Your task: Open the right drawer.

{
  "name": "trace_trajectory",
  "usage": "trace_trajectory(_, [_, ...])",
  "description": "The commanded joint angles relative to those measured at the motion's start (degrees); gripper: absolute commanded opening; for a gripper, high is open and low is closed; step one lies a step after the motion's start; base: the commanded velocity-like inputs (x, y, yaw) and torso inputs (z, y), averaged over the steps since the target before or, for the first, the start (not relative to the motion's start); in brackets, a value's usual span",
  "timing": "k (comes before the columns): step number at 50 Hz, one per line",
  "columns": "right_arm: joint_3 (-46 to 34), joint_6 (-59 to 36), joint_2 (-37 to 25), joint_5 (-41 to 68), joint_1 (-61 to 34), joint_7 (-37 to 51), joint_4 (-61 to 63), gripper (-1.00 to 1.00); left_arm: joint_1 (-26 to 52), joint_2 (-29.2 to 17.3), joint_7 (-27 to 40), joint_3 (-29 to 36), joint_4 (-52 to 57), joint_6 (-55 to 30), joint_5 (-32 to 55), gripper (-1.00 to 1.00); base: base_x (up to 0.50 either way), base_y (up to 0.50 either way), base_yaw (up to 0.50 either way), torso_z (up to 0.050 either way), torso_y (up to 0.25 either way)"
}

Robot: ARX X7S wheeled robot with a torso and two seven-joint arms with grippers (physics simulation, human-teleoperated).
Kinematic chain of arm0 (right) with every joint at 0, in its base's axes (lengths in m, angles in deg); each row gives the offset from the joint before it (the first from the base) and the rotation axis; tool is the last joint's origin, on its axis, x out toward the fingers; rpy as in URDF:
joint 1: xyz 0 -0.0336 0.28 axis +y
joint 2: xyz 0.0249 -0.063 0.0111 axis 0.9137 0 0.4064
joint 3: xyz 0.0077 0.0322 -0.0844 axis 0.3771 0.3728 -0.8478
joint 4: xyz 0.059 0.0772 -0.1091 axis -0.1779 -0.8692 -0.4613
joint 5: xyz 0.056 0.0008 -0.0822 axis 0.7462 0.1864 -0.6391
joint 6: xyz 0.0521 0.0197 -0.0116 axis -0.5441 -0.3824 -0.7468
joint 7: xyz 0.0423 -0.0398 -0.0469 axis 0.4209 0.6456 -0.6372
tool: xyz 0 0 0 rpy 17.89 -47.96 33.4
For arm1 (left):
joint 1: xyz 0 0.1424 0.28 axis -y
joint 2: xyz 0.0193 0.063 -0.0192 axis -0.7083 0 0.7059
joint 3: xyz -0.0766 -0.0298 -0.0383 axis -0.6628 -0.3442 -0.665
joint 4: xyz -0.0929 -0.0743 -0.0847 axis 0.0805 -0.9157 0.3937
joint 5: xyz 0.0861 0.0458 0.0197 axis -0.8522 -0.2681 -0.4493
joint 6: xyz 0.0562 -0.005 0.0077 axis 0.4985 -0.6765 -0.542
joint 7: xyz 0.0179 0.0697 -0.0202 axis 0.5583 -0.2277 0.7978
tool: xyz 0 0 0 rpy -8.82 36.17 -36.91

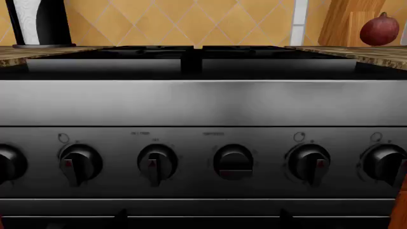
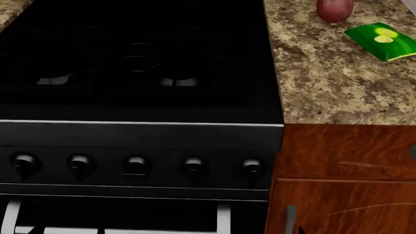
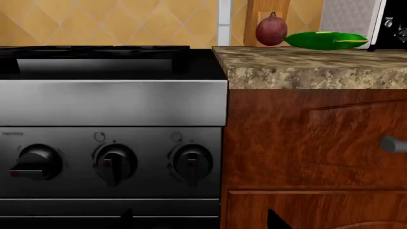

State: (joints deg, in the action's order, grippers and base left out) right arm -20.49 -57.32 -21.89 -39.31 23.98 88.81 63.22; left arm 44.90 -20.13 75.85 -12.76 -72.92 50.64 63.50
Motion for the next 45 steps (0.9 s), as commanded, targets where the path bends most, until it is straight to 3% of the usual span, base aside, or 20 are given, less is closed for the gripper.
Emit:
trace_trajectory(1, [-0.72,0.0,-0.54,0.0,0.0,0.72,0.0,1.0,-0.14,-0.73,0.86,0.85,0.49,-0.34,0.73,1.0,0.0,0.0,0.0,0.0,0.0])
trace_trajectory(14, [-3.4,1.25,-2.67,2.13,-0.95,3.6,-2.47,1.0,-0.54,-2.84,4.79,3.35,-0.38,2.97,0.91,1.0,0.0,0.0,0.0,0.0,0.0])
trace_trajectory(21, [-4.19,1.62,-3.36,2.74,-0.82,4.46,-2.65,1.0,0.04,-3.06,6.86,3.71,2.12,-2.53,1.51,1.0,0.0,0.0,0.0,0.0,0.0])
trace_trajectory(24, [-4.13,1.15,-3.56,3.35,-0.72,4.93,-2.01,1.0,-0.36,-3.5,6.07,4.12,0.71,2.9,2.7,1.0,0.0,0.0,0.0,0.0,0.0])
trace_trajectory(45, [-5.79,0.27,-4.96,4.68,-0.37,6.88,-0.38,1.0,-0.06,-4.96,8.46,5.8,-0.42,3.18,3.21,1.0,0.0,-0.05,0.0,0.0,0.0])
